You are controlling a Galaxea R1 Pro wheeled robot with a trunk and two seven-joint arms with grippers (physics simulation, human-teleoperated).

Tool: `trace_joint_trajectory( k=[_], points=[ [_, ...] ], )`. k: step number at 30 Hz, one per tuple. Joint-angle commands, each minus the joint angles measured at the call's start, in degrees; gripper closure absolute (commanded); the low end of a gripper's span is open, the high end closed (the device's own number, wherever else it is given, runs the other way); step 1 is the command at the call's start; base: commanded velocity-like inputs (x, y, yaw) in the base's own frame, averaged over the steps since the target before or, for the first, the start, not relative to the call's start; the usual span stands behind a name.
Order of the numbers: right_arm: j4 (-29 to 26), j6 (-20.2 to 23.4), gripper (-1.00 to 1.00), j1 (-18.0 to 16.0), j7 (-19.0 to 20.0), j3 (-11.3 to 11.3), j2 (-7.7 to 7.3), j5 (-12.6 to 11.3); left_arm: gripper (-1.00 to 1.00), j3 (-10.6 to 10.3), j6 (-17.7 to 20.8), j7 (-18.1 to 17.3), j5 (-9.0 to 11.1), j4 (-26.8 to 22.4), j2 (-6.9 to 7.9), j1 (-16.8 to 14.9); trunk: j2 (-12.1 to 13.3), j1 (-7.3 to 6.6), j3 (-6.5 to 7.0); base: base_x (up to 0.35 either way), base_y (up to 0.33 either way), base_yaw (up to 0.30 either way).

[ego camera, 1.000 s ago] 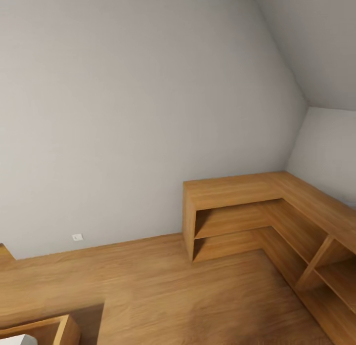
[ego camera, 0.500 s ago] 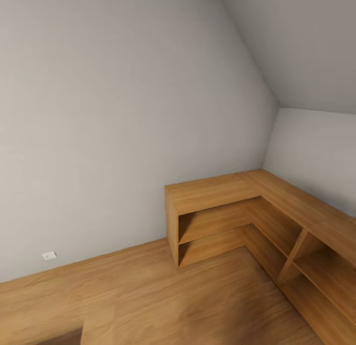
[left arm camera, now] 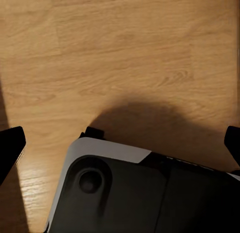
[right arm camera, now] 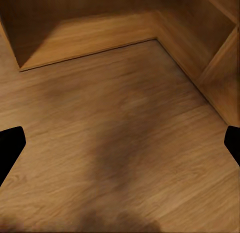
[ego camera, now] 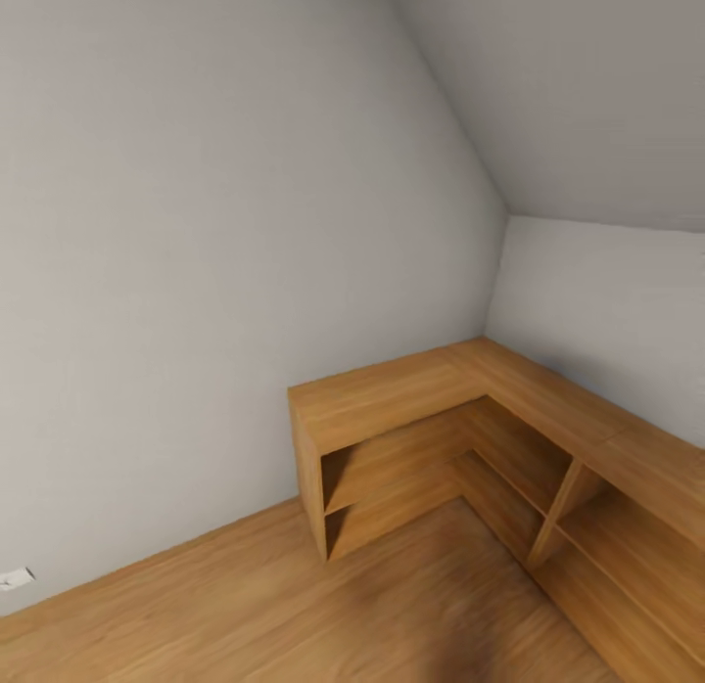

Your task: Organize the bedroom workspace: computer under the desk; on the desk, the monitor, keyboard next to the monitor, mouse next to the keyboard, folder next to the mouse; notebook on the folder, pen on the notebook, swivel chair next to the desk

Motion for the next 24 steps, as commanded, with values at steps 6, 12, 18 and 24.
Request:
trace_joint_trajectory(
  k=[6, 12, 18, 24],
  points=[
    [0.24, -0.03, -1.00, -0.04, -0.60, 0.52, -0.03, -0.05, -1.00, 0.43, 0.55, -0.26, 0.46, 2.82, 0.13, 0.03, -0.05, 0.05, 0.13, 0.332, 0.090, -0.258],
    [2.82, -0.03, -1.00, 0.23, -0.58, 0.61, 0.05, -0.12, -1.00, 0.36, 0.43, -0.29, 0.38, 10.12, 1.21, 0.03, -0.05, 0.05, 0.35, 0.328, 0.020, -0.255],
    [3.31, 0.03, -1.00, 1.81, -0.63, 0.57, 0.00, -0.18, -1.00, 0.35, 0.26, -0.32, 0.33, 14.22, 1.38, 0.03, -0.05, 0.05, 0.61, 0.208, 0.004, -0.244],
    [3.40, -0.11, -1.00, 4.01, -0.64, 0.54, -0.04, -0.29, -1.00, 0.44, -1.72, -0.33, 0.41, 15.60, 1.43, 0.03, -0.05, 0.05, 0.89, 0.056, 0.001, -0.240]
  ],
)
